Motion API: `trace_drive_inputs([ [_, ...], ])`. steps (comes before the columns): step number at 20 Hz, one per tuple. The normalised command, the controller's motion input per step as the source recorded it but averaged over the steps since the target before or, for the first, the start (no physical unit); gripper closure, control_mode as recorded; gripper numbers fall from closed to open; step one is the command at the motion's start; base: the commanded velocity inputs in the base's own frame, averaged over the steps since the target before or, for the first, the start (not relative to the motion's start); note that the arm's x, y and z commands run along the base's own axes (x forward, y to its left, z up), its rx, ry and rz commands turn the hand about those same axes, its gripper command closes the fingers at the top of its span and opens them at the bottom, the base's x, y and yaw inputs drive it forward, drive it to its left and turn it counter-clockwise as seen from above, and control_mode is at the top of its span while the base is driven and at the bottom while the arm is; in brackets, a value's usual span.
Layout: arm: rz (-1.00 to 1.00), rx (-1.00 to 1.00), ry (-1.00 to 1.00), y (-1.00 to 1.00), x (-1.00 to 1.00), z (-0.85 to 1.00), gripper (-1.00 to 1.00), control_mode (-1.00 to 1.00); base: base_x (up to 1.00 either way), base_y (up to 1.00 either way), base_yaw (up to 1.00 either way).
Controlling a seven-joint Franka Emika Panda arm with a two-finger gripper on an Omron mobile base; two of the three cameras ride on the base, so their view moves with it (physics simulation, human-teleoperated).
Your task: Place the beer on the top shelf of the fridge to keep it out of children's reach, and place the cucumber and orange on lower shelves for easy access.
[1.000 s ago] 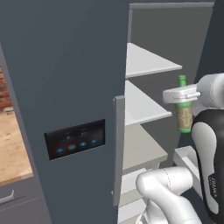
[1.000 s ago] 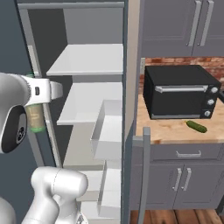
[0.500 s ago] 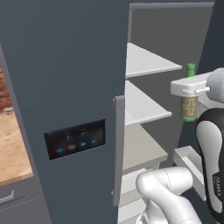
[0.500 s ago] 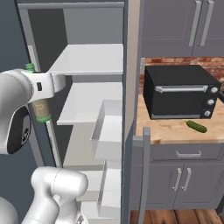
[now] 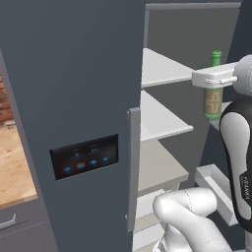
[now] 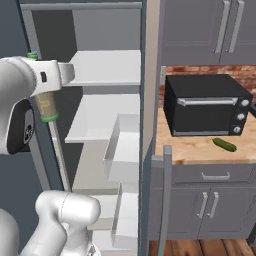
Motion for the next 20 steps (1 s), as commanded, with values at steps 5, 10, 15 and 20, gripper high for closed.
trace_drive_inputs([
  [5,0.00,0.01,-0.01,0.00,0.19,0.08,1.00,-1.00,0.00,0.00,0.00],
  [10,0.00,0.04,-0.08,-0.03,0.22,0.00,1.00,-1.00,0.00,0.00,0.00],
  [15,0.00,0.04,-0.12,0.00,0.25,0.00,1.00,-1.00,0.00,0.00,0.00],
  [20,0.00,0.06,-0.06,0.00,0.27,0.00,1.00,-1.00,0.00,0.00,0.00],
])
